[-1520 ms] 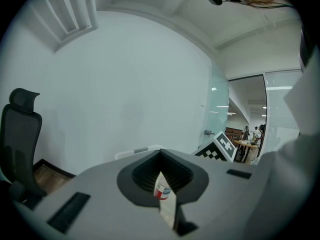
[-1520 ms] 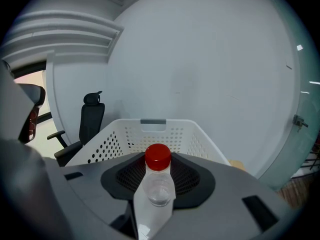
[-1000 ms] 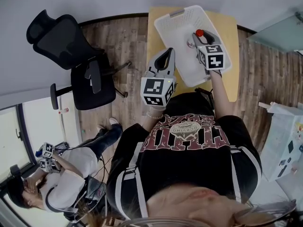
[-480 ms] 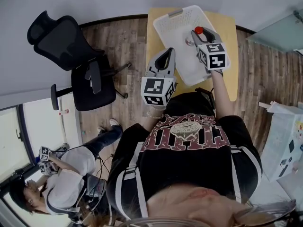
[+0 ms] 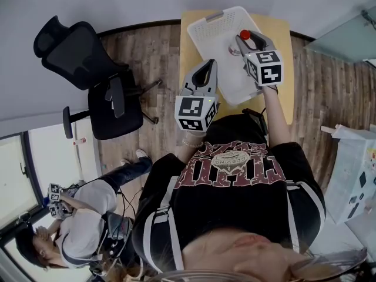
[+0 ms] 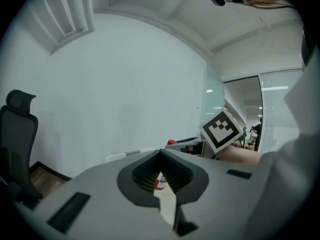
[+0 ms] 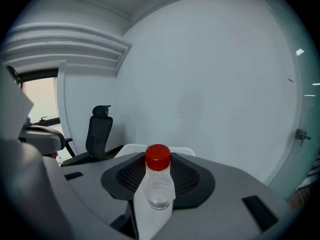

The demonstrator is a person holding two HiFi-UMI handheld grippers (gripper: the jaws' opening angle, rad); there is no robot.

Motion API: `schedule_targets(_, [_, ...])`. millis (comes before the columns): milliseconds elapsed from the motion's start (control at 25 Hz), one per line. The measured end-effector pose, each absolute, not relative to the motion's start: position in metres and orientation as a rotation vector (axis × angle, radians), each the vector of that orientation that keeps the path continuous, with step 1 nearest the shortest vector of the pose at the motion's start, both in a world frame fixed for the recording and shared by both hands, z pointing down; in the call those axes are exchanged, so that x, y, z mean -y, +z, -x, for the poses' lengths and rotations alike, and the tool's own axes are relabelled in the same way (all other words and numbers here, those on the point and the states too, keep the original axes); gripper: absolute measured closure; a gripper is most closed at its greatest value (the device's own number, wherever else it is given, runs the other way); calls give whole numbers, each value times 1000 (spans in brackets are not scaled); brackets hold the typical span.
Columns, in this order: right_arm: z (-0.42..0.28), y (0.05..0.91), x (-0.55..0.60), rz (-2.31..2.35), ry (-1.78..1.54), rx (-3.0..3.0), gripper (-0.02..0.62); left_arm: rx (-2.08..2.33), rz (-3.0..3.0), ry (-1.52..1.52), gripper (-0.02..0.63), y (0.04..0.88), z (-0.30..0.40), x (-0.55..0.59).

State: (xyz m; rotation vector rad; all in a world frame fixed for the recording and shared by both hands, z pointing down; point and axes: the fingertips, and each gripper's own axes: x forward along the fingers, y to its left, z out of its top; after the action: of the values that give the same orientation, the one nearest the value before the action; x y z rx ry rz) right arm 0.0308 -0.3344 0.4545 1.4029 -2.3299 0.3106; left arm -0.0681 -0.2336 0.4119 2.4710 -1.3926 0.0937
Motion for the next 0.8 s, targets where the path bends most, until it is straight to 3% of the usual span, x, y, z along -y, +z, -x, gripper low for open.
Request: schedule_targets(800, [-50,391,324,-1379,203,2418,433,1358,-2499,86,560,405,40,223])
